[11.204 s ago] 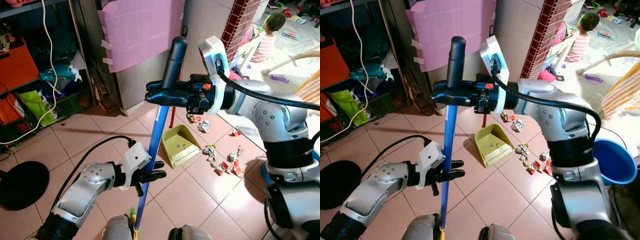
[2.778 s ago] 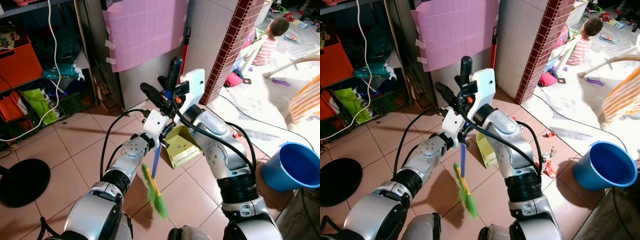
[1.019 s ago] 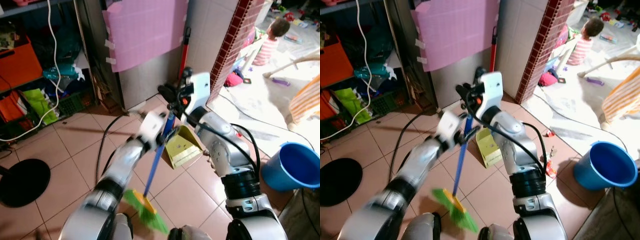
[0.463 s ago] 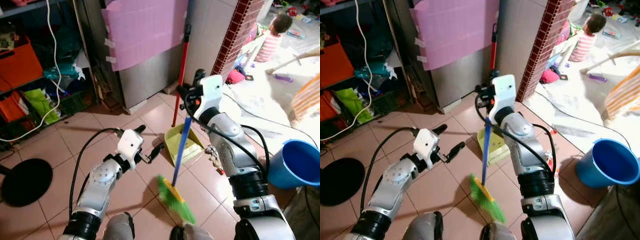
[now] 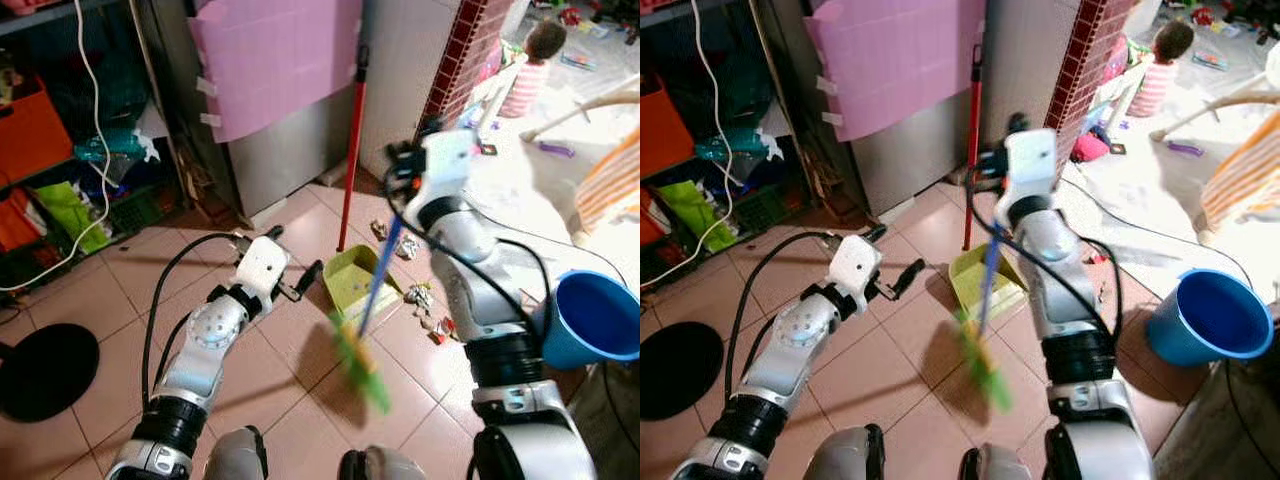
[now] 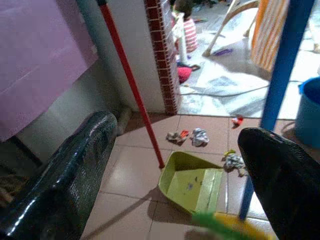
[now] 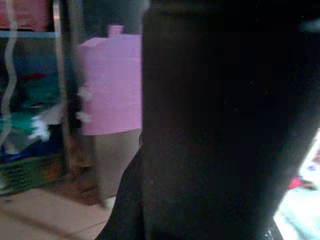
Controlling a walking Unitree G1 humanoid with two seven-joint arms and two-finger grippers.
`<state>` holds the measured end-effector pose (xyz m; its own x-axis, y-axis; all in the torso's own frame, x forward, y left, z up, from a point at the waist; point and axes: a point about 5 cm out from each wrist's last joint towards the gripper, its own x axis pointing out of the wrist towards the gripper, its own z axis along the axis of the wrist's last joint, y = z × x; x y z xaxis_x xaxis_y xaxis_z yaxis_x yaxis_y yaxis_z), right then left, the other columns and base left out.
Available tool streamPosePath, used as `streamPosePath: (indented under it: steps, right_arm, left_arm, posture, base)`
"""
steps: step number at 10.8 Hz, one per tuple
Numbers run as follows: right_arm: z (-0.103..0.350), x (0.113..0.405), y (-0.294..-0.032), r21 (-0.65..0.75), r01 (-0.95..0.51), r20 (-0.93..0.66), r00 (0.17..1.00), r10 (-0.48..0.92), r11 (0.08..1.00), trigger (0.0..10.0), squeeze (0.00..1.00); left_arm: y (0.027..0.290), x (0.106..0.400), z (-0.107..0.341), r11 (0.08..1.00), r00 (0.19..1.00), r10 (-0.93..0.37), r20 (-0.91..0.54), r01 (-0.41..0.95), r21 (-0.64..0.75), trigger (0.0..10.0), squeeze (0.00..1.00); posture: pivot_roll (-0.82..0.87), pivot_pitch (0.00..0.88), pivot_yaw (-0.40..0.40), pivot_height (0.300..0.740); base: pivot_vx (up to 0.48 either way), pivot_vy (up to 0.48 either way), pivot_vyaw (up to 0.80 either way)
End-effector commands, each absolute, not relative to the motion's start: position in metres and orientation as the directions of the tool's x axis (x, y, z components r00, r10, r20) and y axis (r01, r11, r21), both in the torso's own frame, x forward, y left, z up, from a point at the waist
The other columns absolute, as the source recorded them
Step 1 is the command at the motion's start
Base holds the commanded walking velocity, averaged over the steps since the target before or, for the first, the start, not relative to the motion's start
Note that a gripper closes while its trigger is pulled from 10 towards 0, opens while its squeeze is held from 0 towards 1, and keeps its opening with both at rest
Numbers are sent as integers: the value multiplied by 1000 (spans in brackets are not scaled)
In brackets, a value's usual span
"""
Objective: Sweep floor
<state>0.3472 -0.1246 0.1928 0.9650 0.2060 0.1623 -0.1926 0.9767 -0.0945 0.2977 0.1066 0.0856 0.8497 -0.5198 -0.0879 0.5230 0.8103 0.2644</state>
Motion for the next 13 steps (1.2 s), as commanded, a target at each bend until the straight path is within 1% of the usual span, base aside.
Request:
streamPosePath:
  steps: [1, 2, 3, 4, 5, 6, 7, 8, 9, 10, 11, 12, 13]
  right_arm:
    - [204, 348, -131, -193, -110, 242, 958, 156, 975, 0, 0]
    - [206, 348, -134, -225, -72, 265, 955, 132, 972, 0, 0]
    - [203, 348, -139, -265, -26, 270, 958, 100, 964, 0, 0]
    - [197, 346, -143, -274, 4, 270, 960, 73, 962, 0, 0]
    - [189, 345, -149, -304, 57, 270, 962, 29, 951, 0, 0]
    - [180, 342, -154, -341, 105, 282, 959, -5, 934, 0, 0]
    - [169, 341, -160, -339, 151, 269, 961, -59, 928, 0, 0]
    - [163, 342, -165, -342, 185, 260, 961, -97, 921, 0, 0]
    - [160, 341, -170, -307, 190, 237, 964, -119, 933, 0, 0]
    - [148, 340, -180, -230, 191, 166, 974, -155, 954, 0, 0]
    - [135, 338, -182, -146, 145, 84, 987, -133, 979, 1608, 0]
    - [132, 337, -178, -154, 123, 83, 990, -111, 980, 10000, 0]
    - [133, 336, -177, -141, 123, 92, 990, -111, 982, 10000, 0]
  left_arm:
    - [113, 302, 90, 831, 878, -472, -78, 473, 292, 10000, 1000]
    - [116, 302, 92, 841, 891, -449, -63, 445, 309, 10000, 1000]
    - [127, 299, 96, 868, 922, -386, -35, 376, 324, 10000, 1000]
    - [138, 294, 98, 897, 941, -337, -19, 327, 297, 10000, 1000]
    - [149, 288, 98, 922, 962, -273, -16, 267, 280, 10000, 1000]
    - [155, 282, 96, 936, 973, -229, -25, 228, 270, 10000, 1000]
    - [160, 279, 94, 937, 984, -174, -37, 178, 301, 10000, 1000]
    - [163, 279, 94, 928, 990, -138, -43, 144, 342, 10000, 290]
    - [166, 277, 96, 931, 992, -119, -29, 122, 345, 10000, 0]
    - [166, 274, 95, 936, 995, -99, -26, 102, 337, 10000, 0]
    - [160, 273, 100, 938, 994, -111, -12, 109, 328, 10000, 0]
    - [159, 271, 100, 946, 996, -94, -10, 92, 310, 10000, 0]
    - [161, 268, 95, 953, 996, -83, -28, 87, 290, 10000, 0]
  posture:
    - [-4, 95, -36, 740]
    - [0, 91, -37, 740]
    - [7, 89, -32, 740]
    - [7, 89, -32, 740]
    - [17, 83, -4, 740]
    - [22, 78, 7, 740]
    - [25, 77, 11, 740]
    - [35, 73, 7, 740]
    - [39, 69, -5, 740]
    - [59, 64, -29, 740]
    - [67, 61, -46, 740]
    - [44, 69, -37, 740]
    - [29, 78, -28, 740]
  base:
    - [0, 0, 0]
    - [0, 0, 0]
    - [0, 0, 0]
    - [0, 0, 0]
    - [0, 0, 0]
    - [0, 0, 0]
    - [0, 0, 0]
    - [0, 0, 0]
    - [0, 0, 0]
    - [0, 0, 0]
    - [0, 0, 0]
    - [0, 0, 0]
    - [0, 0, 0]
